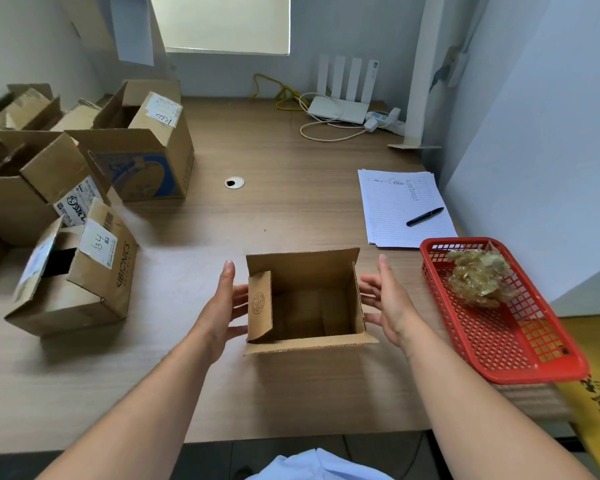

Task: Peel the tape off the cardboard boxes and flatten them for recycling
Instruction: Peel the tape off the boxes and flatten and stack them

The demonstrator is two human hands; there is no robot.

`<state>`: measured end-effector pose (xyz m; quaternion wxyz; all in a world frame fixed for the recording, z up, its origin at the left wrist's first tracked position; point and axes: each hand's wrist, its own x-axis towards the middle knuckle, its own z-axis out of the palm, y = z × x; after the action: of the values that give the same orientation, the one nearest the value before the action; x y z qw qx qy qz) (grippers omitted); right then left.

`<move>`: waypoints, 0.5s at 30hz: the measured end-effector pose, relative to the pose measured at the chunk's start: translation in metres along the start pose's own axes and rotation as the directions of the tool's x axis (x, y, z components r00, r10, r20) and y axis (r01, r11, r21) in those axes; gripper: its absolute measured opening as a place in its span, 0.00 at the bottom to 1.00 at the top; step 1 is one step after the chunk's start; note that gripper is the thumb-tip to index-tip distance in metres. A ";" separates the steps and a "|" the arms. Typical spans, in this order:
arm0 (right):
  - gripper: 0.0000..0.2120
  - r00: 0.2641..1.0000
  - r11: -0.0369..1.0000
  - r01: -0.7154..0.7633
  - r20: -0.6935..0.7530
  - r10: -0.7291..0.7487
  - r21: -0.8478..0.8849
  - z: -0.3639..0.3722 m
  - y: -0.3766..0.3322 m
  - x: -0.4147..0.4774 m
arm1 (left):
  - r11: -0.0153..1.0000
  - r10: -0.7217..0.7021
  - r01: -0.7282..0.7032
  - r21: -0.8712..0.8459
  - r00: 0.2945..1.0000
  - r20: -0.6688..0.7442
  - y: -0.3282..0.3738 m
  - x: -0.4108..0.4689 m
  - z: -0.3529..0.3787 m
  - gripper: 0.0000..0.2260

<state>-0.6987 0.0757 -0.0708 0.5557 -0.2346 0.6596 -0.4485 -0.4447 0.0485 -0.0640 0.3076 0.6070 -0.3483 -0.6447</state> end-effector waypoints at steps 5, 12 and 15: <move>0.32 0.994 0.968 0.107 0.007 -0.112 0.228 -0.003 -0.003 0.007 | 0.966 0.100 -0.104 -0.235 0.995 -0.028 0.012 0.003 -0.003 0.33; 0.10 0.989 0.990 0.144 0.016 -0.144 0.011 0.009 0.012 0.010 | 0.993 0.110 -0.111 -0.047 0.994 -0.020 -0.006 0.006 -0.001 0.20; 0.09 0.992 0.988 0.127 0.021 -0.126 -0.084 0.011 0.016 0.017 | 0.992 0.118 -0.117 0.040 0.992 -0.037 -0.007 0.011 0.001 0.18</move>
<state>-0.6897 0.0665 -0.0934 0.5205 -0.3030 0.6577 -0.4524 -0.4460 0.0437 -0.0754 0.3402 0.6036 -0.3895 -0.6069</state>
